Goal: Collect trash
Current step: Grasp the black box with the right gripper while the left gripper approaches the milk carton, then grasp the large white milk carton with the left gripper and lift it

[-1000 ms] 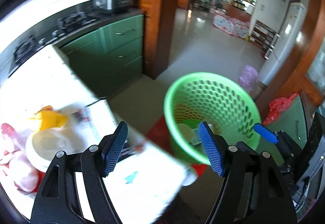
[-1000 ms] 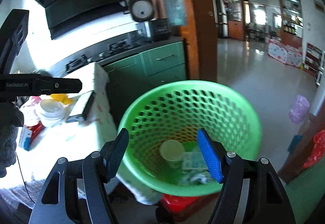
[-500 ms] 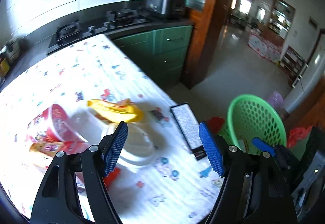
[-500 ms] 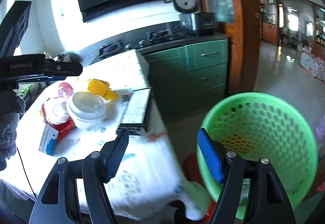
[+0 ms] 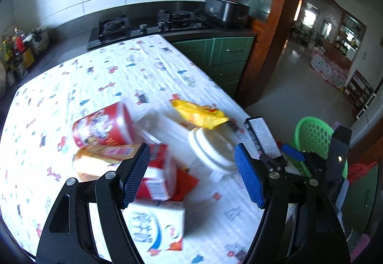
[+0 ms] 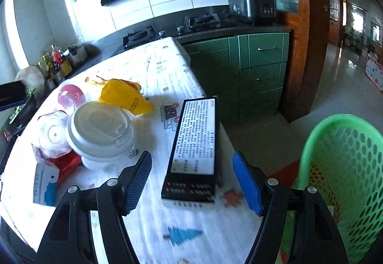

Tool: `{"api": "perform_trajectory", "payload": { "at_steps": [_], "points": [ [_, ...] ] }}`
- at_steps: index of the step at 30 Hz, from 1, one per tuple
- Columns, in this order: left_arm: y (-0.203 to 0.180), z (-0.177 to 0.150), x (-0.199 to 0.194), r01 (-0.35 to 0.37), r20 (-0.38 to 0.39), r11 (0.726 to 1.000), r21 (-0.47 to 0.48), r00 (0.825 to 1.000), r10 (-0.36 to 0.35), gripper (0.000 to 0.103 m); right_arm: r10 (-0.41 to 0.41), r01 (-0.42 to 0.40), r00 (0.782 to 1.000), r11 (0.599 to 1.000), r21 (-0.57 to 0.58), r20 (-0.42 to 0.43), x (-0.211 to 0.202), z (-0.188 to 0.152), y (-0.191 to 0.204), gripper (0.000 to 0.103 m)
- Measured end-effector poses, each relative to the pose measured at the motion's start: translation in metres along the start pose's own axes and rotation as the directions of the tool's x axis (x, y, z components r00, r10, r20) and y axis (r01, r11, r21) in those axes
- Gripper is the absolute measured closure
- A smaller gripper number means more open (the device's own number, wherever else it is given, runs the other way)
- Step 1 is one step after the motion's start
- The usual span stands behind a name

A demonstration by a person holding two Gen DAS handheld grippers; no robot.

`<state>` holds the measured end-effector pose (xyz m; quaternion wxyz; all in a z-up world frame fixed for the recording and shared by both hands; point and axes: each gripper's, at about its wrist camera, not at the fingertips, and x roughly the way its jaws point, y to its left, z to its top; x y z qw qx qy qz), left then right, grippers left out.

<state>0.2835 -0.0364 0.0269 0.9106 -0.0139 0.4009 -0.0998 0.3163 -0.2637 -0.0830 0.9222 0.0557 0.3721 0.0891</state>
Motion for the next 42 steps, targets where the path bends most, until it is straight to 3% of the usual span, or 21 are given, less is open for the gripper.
{"api": "perform_trajectory", "payload": {
  "at_steps": [8, 10, 13, 18, 25, 30, 42],
  "points": [
    [0.057, -0.033, -0.018, -0.093, -0.047, 0.987, -0.131, 0.995, 0.087, 0.03, -0.034, 0.033, 0.998, 0.999, -0.016, -0.055, 0.021, 0.007, 0.004, 0.035],
    [0.067, -0.042, -0.019, -0.108, -0.073, 0.978, -0.181, 0.993, 0.097, 0.029, -0.045, 0.044, 0.997, 0.999, -0.025, -0.058, 0.022, 0.007, 0.005, 0.039],
    [0.083, -0.055, -0.018, -0.126, -0.11, 0.949, -0.289, 0.989, 0.098, 0.027, -0.066, 0.064, 0.996, 0.997, -0.038, -0.054, 0.022, 0.007, 0.006, 0.053],
    [0.095, -0.072, -0.013, -0.15, -0.145, 0.878, -0.455, 0.985, 0.094, 0.021, -0.059, 0.058, 0.997, 0.998, -0.032, -0.044, 0.018, 0.002, 0.003, 0.057],
    [0.097, -0.092, -0.002, -0.121, -0.146, 0.735, -0.667, 0.989, 0.029, 0.017, -0.043, 0.041, 0.999, 0.997, -0.063, -0.028, 0.01, -0.007, 0.009, 0.057],
    [0.097, -0.095, 0.01, -0.146, -0.147, 0.645, -0.75, 0.988, 0.052, 0.014, -0.032, 0.03, 0.999, 0.996, -0.089, -0.02, 0.008, -0.012, 0.015, 0.057],
    [0.099, -0.101, 0.027, -0.206, -0.172, 0.508, -0.836, 0.978, 0.115, 0.014, -0.024, 0.025, 1.0, 0.995, -0.101, 0.011, -0.003, -0.021, 0.018, 0.057]
  ]
}}
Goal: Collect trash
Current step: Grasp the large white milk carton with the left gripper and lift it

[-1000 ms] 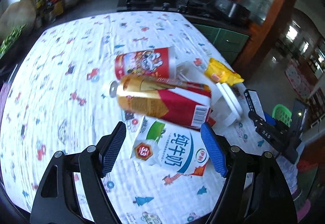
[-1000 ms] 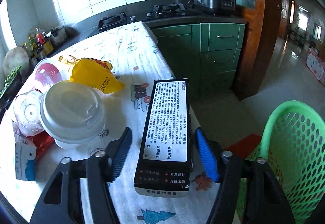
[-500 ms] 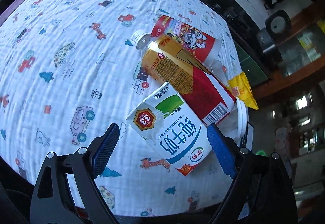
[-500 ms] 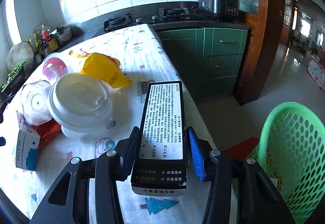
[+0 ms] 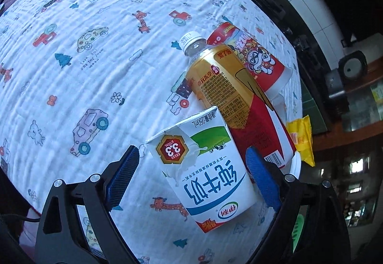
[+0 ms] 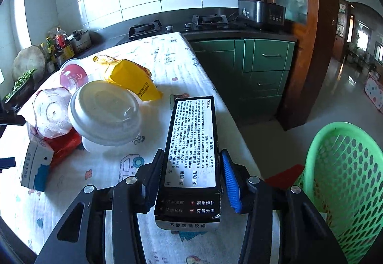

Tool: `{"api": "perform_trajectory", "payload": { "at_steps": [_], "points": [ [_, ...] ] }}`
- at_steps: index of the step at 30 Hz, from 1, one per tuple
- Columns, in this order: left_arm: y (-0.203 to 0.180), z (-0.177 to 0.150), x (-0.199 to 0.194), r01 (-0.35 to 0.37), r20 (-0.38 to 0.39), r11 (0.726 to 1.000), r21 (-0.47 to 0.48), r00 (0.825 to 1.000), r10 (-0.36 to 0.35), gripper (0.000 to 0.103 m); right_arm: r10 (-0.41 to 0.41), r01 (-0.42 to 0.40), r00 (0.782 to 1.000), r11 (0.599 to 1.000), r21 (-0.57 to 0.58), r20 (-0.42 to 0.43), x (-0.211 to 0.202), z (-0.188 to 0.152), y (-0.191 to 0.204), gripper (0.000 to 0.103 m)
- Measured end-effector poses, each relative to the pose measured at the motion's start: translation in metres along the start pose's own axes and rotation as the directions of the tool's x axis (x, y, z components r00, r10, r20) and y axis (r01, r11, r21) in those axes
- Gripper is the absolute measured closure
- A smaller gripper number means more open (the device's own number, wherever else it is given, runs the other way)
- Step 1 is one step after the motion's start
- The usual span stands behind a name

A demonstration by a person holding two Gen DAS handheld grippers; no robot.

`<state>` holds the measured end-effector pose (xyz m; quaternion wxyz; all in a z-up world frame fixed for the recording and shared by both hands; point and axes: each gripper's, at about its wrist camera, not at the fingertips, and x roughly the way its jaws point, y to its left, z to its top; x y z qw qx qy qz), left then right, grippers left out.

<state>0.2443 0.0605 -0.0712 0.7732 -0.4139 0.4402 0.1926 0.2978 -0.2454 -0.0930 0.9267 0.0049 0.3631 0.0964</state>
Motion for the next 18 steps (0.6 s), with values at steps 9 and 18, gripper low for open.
{"api": "perform_trajectory", "payload": {
  "at_steps": [9, 18],
  "points": [
    [-0.002, -0.013, 0.005, -0.006, 0.019, 1.0, -0.031, 1.0, 0.007, 0.022, 0.003, -0.003, 0.999, 1.0, -0.009, 0.033, -0.019, -0.01, -0.002, 0.057],
    [-0.005, -0.032, -0.025, 0.013, 0.13, 0.998, 0.068, 0.991, -0.022, 0.032, 0.014, -0.015, 0.998, 1.0, 0.008, 0.059, -0.044, -0.02, -0.007, 0.057]
  ]
}}
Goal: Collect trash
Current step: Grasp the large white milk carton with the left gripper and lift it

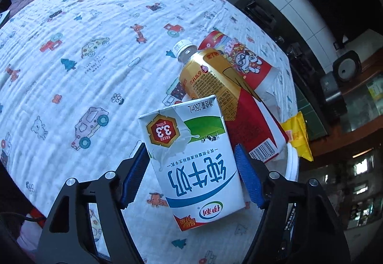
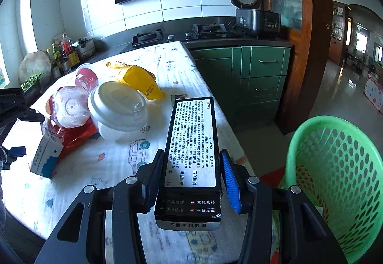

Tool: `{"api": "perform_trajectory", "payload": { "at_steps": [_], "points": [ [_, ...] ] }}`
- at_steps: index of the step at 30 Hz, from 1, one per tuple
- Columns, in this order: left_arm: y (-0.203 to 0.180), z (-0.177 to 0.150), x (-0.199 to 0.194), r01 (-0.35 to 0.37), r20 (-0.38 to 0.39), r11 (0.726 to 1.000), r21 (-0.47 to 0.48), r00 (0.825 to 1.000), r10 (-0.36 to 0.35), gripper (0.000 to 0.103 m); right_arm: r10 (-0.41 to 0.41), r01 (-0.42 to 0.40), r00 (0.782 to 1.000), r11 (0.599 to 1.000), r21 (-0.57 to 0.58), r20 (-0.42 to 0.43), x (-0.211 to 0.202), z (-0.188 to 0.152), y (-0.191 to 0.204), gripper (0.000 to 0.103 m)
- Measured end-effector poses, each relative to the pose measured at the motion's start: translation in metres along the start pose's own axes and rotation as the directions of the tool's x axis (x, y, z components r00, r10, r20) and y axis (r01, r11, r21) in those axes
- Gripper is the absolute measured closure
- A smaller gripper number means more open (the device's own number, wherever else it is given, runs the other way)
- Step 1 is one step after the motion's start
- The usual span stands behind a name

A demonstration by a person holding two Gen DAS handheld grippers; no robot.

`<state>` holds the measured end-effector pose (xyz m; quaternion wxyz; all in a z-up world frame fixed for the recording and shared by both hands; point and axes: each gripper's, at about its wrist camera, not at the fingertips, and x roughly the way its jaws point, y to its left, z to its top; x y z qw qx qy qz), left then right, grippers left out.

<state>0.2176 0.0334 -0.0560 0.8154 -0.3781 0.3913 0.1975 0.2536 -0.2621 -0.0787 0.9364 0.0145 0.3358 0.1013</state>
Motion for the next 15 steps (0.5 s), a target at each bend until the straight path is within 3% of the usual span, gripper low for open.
{"api": "perform_trajectory", "payload": {
  "at_steps": [9, 15],
  "points": [
    [0.001, -0.023, -0.038, 0.049, 0.069, 0.985, 0.163, 0.996, -0.061, 0.033, 0.018, -0.02, 0.999, 0.999, 0.047, 0.033, -0.026, -0.007, -0.003, 0.058],
    [-0.007, -0.039, -0.063, 0.103, 0.085, 0.956, 0.275, 0.988, -0.131, 0.033, 0.013, -0.018, 0.998, 0.995, 0.096, 0.061, -0.044, -0.01, -0.014, 0.058]
  ]
}}
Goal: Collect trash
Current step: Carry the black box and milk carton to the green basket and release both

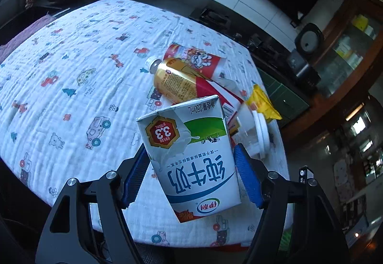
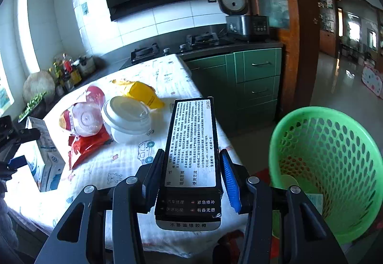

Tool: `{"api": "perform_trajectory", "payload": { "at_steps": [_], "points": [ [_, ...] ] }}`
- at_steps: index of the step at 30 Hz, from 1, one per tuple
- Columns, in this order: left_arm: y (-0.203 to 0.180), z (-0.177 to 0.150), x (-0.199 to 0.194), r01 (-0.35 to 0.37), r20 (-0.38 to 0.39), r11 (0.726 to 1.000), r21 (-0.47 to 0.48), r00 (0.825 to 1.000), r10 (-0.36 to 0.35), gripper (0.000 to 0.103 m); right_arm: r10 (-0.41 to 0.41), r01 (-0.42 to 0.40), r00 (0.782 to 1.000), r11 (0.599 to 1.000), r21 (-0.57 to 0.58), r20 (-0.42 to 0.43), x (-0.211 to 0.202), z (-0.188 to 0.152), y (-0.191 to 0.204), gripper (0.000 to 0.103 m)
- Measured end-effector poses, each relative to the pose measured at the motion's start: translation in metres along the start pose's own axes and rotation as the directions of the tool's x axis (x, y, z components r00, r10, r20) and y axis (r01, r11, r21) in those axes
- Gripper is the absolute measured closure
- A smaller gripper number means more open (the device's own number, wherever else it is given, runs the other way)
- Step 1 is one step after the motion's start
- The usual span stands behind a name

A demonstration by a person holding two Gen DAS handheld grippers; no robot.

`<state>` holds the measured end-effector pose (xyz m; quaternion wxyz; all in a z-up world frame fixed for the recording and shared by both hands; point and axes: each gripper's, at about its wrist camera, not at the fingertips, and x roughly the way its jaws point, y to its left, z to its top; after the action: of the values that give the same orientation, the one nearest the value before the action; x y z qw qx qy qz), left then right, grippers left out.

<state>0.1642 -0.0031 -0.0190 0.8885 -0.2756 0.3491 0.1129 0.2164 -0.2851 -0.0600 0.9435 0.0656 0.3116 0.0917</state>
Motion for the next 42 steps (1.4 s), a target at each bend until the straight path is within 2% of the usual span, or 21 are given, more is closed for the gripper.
{"api": "perform_trajectory", "payload": {
  "at_steps": [4, 7, 11, 15, 17, 22, 29, 31, 33, 34, 36, 37, 42],
  "points": [
    [-0.025, 0.001, -0.009, 0.085, -0.003, 0.993, 0.077, 0.996, -0.085, 0.033, -0.025, 0.024, 1.0, 0.999, 0.046, 0.01, -0.011, -0.003, -0.017, 0.058],
    [-0.05, 0.0, -0.01, 0.157, -0.029, 0.978, 0.138, 0.988, -0.154, 0.033, -0.06, 0.059, 0.998, 0.995, 0.08, 0.011, -0.018, -0.005, -0.036, 0.058],
    [-0.091, -0.008, 0.005, 0.266, -0.143, 0.94, 0.212, 0.96, -0.239, 0.033, -0.125, 0.123, 0.992, 0.985, 0.123, 0.006, -0.027, -0.007, -0.069, 0.058],
    [-0.13, -0.019, 0.017, 0.319, -0.182, 0.901, 0.295, 0.944, -0.275, 0.033, -0.218, 0.217, 0.976, 0.963, 0.16, -0.015, -0.035, -0.012, -0.11, 0.058],
    [-0.148, -0.024, 0.025, 0.362, -0.223, 0.872, 0.33, 0.927, -0.3, 0.033, -0.256, 0.258, 0.966, 0.95, 0.177, -0.035, -0.037, -0.016, -0.129, 0.058],
    [-0.196, -0.047, 0.042, 0.429, -0.313, 0.8, 0.419, 0.896, -0.316, 0.033, -0.337, 0.349, 0.937, 0.913, 0.209, -0.092, -0.037, -0.029, -0.175, 0.058],
    [-0.258, -0.085, 0.062, 0.5, -0.41, 0.695, 0.516, 0.857, -0.313, 0.033, -0.356, 0.381, 0.923, 0.896, 0.227, -0.143, -0.03, -0.042, -0.208, 0.055],
    [-0.272, -0.096, 0.067, 0.51, -0.428, 0.666, 0.545, 0.852, -0.302, 0.033, -0.36, 0.385, 0.922, 0.895, 0.227, -0.144, -0.027, -0.041, -0.212, 0.055],
    [-0.283, -0.101, 0.072, 0.513, -0.437, 0.651, 0.56, 0.85, -0.295, 0.033, -0.368, 0.391, 0.919, 0.893, 0.221, -0.139, -0.028, -0.042, -0.213, 0.05],
    [-0.291, -0.106, 0.076, 0.524, -0.452, 0.636, 0.566, 0.843, -0.292, 0.033, -0.371, 0.393, 0.919, 0.893, 0.221, -0.135, -0.03, -0.042, -0.214, 0.049],
    [-0.301, -0.111, 0.082, 0.525, -0.46, 0.628, 0.574, 0.841, -0.284, 0.033, -0.369, 0.389, 0.921, 0.894, 0.221, -0.127, -0.033, -0.043, -0.215, 0.048],
    [-0.307, -0.116, 0.085, 0.536, -0.474, 0.612, 0.582, 0.835, -0.28, 0.033, -0.369, 0.388, 0.921, 0.895, 0.219, -0.123, -0.036, -0.044, -0.215, 0.047],
    [-0.326, -0.138, 0.096, 0.541, -0.498, 0.572, 0.616, 0.83, -0.25, 0.032, -0.359, 0.372, 0.928, 0.904, 0.21, -0.099, -0.052, -0.051, -0.212, 0.039]
  ]
}}
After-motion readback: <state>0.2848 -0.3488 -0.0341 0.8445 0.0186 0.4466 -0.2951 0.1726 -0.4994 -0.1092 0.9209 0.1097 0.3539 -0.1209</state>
